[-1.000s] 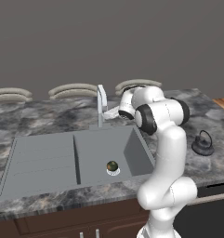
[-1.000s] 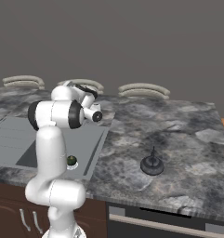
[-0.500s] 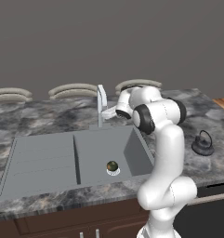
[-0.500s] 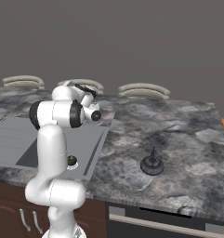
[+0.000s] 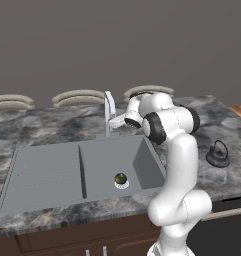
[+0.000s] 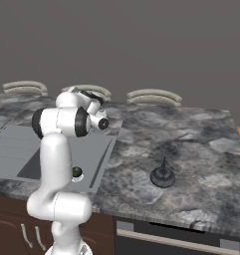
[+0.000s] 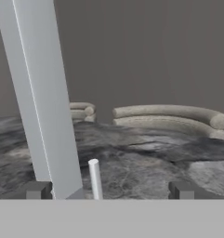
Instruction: Pick up all produce items and place them in the sink. Turn on the sink faucet to wash them. Then turn the sink off and put them in the tray.
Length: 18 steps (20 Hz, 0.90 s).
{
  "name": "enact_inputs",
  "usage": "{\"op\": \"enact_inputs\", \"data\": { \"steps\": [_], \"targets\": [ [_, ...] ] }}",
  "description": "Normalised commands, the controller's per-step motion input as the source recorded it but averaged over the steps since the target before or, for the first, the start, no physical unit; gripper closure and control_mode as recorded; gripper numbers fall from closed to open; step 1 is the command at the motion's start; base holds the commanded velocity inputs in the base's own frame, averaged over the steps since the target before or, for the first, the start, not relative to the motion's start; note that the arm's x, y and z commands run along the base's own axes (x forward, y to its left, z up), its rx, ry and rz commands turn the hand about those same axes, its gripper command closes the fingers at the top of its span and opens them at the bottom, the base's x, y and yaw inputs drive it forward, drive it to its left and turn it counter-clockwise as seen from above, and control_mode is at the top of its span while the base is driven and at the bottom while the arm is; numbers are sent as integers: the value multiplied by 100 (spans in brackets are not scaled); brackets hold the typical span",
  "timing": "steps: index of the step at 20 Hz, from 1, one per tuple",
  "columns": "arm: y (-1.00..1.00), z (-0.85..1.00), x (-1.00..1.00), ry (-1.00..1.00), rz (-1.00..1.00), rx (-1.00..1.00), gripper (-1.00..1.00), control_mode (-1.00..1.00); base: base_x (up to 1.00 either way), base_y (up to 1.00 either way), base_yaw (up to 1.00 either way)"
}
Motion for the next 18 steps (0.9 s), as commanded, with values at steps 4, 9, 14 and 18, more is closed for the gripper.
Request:
{"op": "enact_inputs", "data": {
  "steps": [4,9,14,18],
  "targets": [
    [16,-3,10,0,0,0,100,-100,0,0,0],
    [9,-4,7,0,0,0,100,-100,0,0,0],
    [4,-1,6,0,0,0,100,-100,0,0,0],
    [-10,0,1,0,0,3,100,-100,0,0,0]
  ]
}}
